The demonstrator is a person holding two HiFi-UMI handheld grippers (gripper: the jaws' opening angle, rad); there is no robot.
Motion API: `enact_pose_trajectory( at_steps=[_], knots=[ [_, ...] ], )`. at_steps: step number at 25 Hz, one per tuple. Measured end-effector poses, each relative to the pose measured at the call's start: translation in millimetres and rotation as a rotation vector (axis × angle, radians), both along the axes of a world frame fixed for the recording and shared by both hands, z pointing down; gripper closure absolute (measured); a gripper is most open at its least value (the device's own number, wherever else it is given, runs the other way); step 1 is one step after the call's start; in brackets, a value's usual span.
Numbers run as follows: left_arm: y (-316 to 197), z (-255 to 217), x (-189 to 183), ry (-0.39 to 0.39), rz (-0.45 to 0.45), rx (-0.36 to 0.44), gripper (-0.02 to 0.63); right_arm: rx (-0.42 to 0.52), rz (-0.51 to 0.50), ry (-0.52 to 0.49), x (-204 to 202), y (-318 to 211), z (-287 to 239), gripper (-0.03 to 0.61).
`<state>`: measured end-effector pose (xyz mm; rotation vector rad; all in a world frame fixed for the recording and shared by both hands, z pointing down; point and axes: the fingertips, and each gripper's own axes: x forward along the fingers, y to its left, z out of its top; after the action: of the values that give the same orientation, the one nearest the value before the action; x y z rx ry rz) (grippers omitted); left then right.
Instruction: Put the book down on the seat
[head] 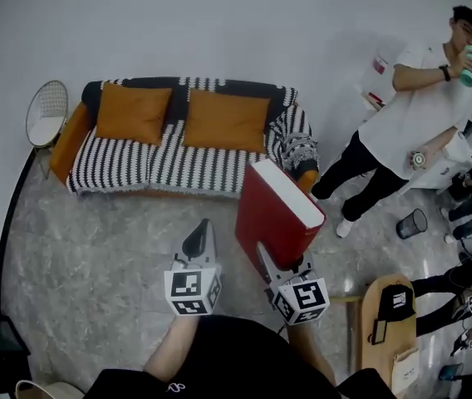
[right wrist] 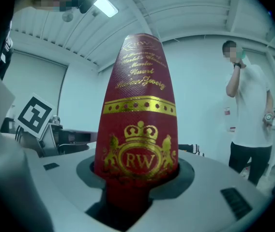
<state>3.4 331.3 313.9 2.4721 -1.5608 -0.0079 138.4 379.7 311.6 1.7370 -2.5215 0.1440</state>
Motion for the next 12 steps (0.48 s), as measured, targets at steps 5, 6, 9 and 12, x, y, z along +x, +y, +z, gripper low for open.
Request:
enact_pose_trajectory(
  at_steps=[5, 6, 9, 12],
  knots=[
    [-90.0, 8.8, -11.0, -0.013, 0.006, -0.018, 0.600, -0.006, 0.067, -0.011, -4.3, -86.4, -1.5, 0.365],
    [-110.3, 9.3, -15.3, -0.024, 0.007, -0.020, 0.600, -0.008, 0.081, -0.013, -7.0, -105.9, -1.5, 0.365],
    [-164.0, 12.3, -26.4, -0.034, 0.017, -0.043, 0.600, -0.038, 0.101, -0.030, -16.3, -158.2, 4.2, 0.365],
    [-222.1, 8.8, -42.5, -0.050, 0.019, -0.045, 0.600, -0.036, 0.111, -0.062, -29.3, -218.7, 0.7, 0.365]
  ],
)
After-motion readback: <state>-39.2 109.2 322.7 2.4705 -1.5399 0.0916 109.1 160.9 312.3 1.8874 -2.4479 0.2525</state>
